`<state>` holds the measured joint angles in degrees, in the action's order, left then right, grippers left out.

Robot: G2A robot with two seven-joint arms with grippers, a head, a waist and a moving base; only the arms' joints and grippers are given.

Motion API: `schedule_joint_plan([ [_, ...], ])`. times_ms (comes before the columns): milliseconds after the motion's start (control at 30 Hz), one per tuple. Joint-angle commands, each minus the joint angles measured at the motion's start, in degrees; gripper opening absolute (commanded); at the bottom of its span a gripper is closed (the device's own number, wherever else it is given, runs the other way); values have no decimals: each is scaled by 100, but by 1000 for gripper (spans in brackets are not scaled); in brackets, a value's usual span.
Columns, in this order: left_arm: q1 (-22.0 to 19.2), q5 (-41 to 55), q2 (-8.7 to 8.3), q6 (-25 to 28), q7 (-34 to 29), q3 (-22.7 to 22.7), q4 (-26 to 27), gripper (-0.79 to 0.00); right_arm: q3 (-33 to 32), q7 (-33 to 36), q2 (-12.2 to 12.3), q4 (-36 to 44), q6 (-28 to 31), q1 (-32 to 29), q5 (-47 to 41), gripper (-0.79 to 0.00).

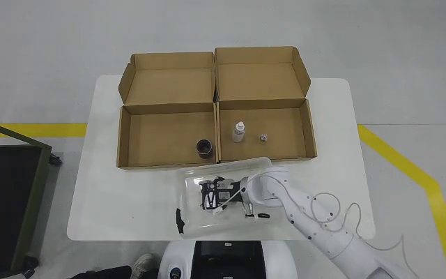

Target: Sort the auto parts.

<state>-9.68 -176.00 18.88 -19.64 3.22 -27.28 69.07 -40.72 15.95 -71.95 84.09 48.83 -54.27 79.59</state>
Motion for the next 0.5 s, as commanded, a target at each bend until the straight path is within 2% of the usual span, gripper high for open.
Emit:
schedule_joint_plan([
  [0,0,0,0,0,0,0,0,0,14,0,-10,-21,-11,17,-10,-437],
  [100,0,0,0,0,0,0,0,0,7,1,-18,-46,-24,34,-41,-496],
  [267,0,0,0,0,0,0,0,0,-57,10,-5,-1,-16,29,-72,-683],
  [300,0,0,0,0,0,0,0,0,-67,15,-2,14,-10,26,-76,-785],
  [467,0,0,0,0,0,0,0,0,-187,43,36,214,62,-34,-176,-785],
])
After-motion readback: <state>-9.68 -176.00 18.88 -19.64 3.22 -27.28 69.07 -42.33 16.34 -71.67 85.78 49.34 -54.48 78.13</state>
